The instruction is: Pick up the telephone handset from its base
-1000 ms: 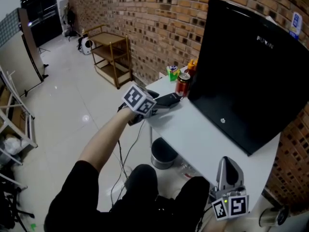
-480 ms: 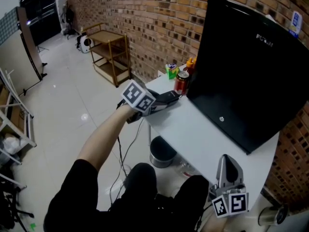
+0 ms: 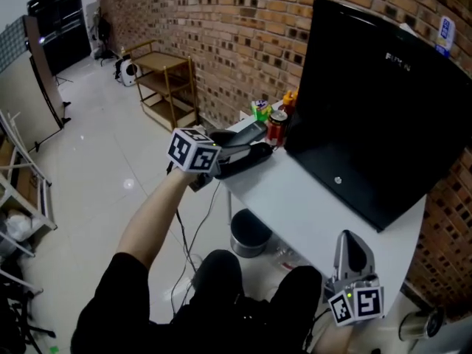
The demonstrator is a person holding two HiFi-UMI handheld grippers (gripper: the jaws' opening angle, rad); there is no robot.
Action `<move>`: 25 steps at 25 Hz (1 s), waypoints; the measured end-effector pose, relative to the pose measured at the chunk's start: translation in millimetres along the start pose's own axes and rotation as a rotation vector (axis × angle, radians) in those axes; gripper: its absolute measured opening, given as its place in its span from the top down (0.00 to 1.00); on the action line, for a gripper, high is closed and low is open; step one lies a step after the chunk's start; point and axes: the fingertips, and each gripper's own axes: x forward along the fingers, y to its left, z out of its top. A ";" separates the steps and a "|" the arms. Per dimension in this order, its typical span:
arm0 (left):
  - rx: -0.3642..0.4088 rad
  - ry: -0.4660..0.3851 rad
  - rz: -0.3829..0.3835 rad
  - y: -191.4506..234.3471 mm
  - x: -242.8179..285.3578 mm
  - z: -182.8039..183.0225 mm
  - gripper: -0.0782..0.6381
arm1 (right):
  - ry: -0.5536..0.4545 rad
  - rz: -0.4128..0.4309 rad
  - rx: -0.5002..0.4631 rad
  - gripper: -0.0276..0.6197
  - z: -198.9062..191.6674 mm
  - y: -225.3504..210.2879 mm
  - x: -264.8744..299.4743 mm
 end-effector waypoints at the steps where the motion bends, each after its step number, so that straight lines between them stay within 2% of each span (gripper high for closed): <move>1: -0.011 -0.045 -0.005 -1.5 -8.2 5.7 0.54 | 0.000 0.001 -0.004 0.94 0.7 1.1 0.4; 5: -0.052 -0.237 -0.041 -12.7 -49.1 24.9 0.54 | 0.000 -0.009 0.003 0.94 -1.0 3.6 -1.8; 8: -0.052 -0.325 -0.062 -16.9 -79.8 31.2 0.54 | 0.002 -0.006 -0.001 0.94 -0.9 10.8 -3.2; 11: -0.071 -0.418 -0.048 -10.7 -111.5 37.6 0.54 | -0.010 -0.010 -0.007 0.94 2.6 15.7 -4.5; 15: -0.123 -0.632 -0.063 -13.1 -156.2 46.5 0.54 | -0.021 -0.003 0.011 0.94 1.4 16.8 -5.0; 19: -0.158 -0.807 -0.016 -13.1 -200.2 40.4 0.54 | -0.062 0.027 0.014 0.94 7.8 21.4 -10.9; 22: -0.189 -0.886 0.000 -16.6 -222.8 32.0 0.54 | -0.069 0.032 0.015 0.94 8.7 20.0 -13.9; 25: -0.183 -0.921 -0.042 -32.4 -232.6 22.4 0.54 | -0.063 0.034 0.016 0.94 4.7 16.4 -11.3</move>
